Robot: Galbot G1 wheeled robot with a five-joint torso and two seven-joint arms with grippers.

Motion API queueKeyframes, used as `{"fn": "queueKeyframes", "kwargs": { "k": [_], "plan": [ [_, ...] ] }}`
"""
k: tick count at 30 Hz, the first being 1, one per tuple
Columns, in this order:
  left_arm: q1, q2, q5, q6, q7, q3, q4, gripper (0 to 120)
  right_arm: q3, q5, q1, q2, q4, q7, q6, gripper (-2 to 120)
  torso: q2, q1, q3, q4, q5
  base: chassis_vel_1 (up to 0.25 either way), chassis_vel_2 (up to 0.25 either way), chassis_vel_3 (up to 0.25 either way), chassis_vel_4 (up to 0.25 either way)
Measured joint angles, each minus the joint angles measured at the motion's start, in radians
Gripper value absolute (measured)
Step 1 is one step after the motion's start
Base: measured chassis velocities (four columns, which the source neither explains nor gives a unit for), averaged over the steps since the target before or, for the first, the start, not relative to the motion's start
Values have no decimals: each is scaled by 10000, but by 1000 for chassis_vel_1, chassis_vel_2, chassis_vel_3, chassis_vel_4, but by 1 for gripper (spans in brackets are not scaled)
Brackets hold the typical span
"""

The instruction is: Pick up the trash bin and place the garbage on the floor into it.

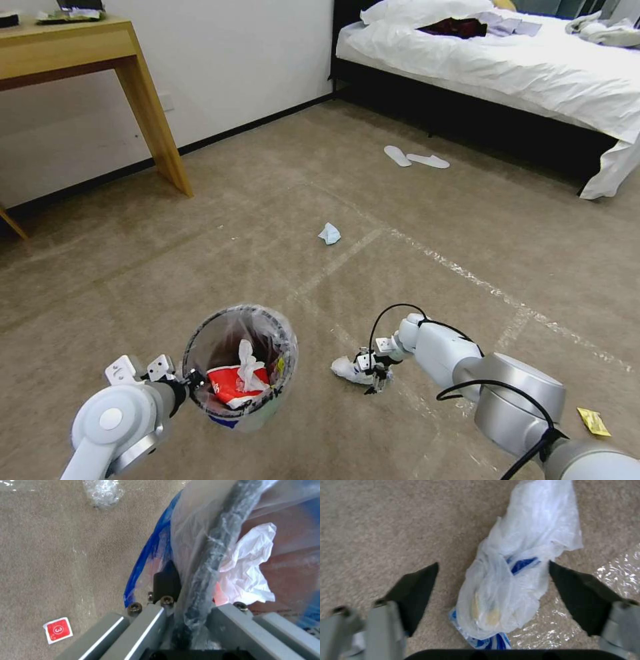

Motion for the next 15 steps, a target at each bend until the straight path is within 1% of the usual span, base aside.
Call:
{"fn": "queueKeyframes", "kwargs": {
  "k": [1,3,4,6,7,8,9,10,11,12,14,15],
  "plan": [
    [0,0,0,0,0,0,0,0,0,0,0,0,0,0,0,82,0,0,0,0,0,0,0,0,0],
    [-7,-12,27,-1,17,30,22,0,2,102,-5,-36,6,70,-63,70,0,0,0,0,0,0,0,0,0],
    [-7,-12,27,-1,17,30,22,0,2,102,-5,-36,6,70,-63,70,0,0,0,0,0,0,0,0,0],
    [-52,-19,41,-5,20,89,54,0,7,186,-22,-87,21,186,-84,61,0,0,0,0,0,0,0,0,0],
    [-52,-19,41,-5,20,89,54,0,7,186,-22,-87,21,186,-84,61,0,0,0,0,0,0,0,0,0],
    [-76,-22,41,-9,21,108,58,0,8,226,-46,-107,37,217,-84,54,0,0,0,0,0,0,0,0,0],
    [-89,-24,41,-11,23,121,60,0,12,260,-77,-124,58,235,-84,51,0,0,0,-1,0,0,0,0,0],
    [-89,-24,41,-11,23,121,60,0,12,260,-77,-124,58,235,-84,51,0,0,0,-1,0,0,0,0,0],
    [-100,-23,41,-13,24,134,74,0,20,301,-130,-140,89,256,-84,45,0,0,0,-1,0,0,0,0,0],
    [-100,-23,41,-13,24,134,74,0,20,301,-130,-140,89,256,-84,45,0,0,0,-1,0,0,0,0,0],
    [-105,-12,41,-19,23,138,87,0,25,366,-232,-154,134,324,-84,30,0,0,0,-1,0,0,0,0,0],
    [-105,-12,41,-19,23,138,87,0,25,366,-232,-154,134,324,-84,30,0,0,0,-1,0,0,0,0,0]
  ]
}}
